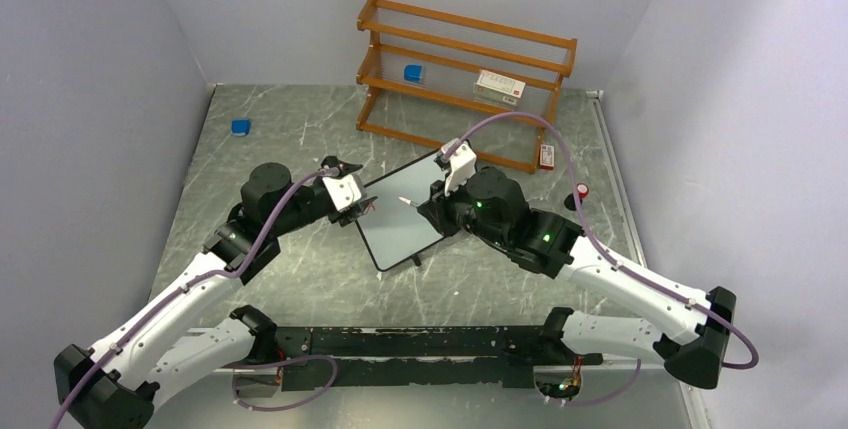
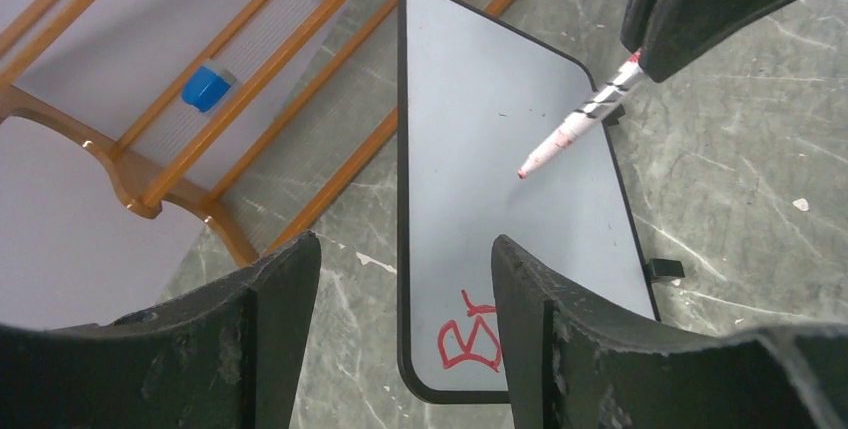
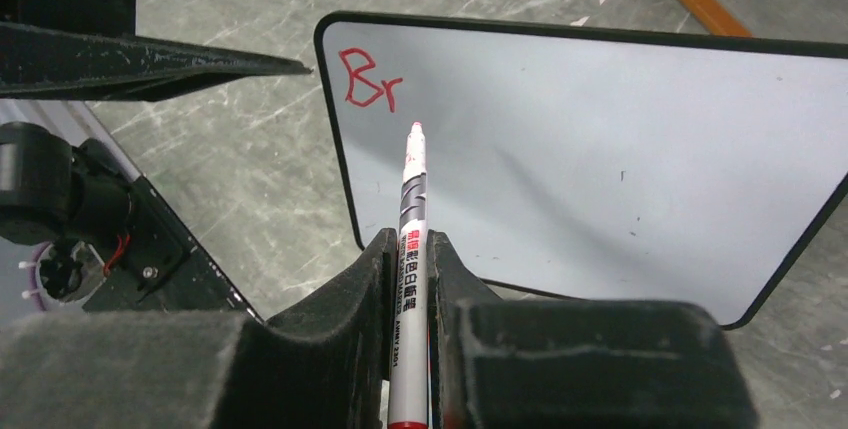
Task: Write a sentence on the whiteboard
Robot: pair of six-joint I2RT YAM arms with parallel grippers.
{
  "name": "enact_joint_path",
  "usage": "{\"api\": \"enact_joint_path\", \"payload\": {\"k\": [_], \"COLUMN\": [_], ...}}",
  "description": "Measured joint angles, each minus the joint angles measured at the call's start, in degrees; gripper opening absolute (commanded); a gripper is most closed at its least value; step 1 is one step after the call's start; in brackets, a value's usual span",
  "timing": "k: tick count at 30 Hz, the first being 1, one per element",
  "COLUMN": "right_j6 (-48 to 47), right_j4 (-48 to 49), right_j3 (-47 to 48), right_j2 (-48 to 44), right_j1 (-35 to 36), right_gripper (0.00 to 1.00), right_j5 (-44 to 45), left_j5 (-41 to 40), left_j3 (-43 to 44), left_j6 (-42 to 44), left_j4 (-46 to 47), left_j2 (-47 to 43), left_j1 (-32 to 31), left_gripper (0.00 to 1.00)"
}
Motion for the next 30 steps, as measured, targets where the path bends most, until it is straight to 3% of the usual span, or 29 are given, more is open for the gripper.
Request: {"api": "enact_joint_path", "payload": {"k": [9,20,30], "right_j6": [-0.2,-1.3,-1.6], "right_j4": [3.7,5.2,6.8], "right_j3": [-1.2,-2.2,-3.3], "right_j2": [-1.5,0.9,1.8], "right_j1": [1.0,9.6,11.3], "right_gripper": [0.00,0.00,0.00], "right_j5": [1.8,12.2,15.8], "left_j5": [-0.2,-0.3,0.2], "left_j3": [-0.5,5.8,6.0], "left_j6": [-3.3,-16.0,-18.2], "left_j4": [0.2,-2.7,-3.9], "left_j2": [-2.1,9.5,7.3], "left_j1": [0.6,5.9,6.4], "left_gripper": [0.75,0.74,0.72]}}
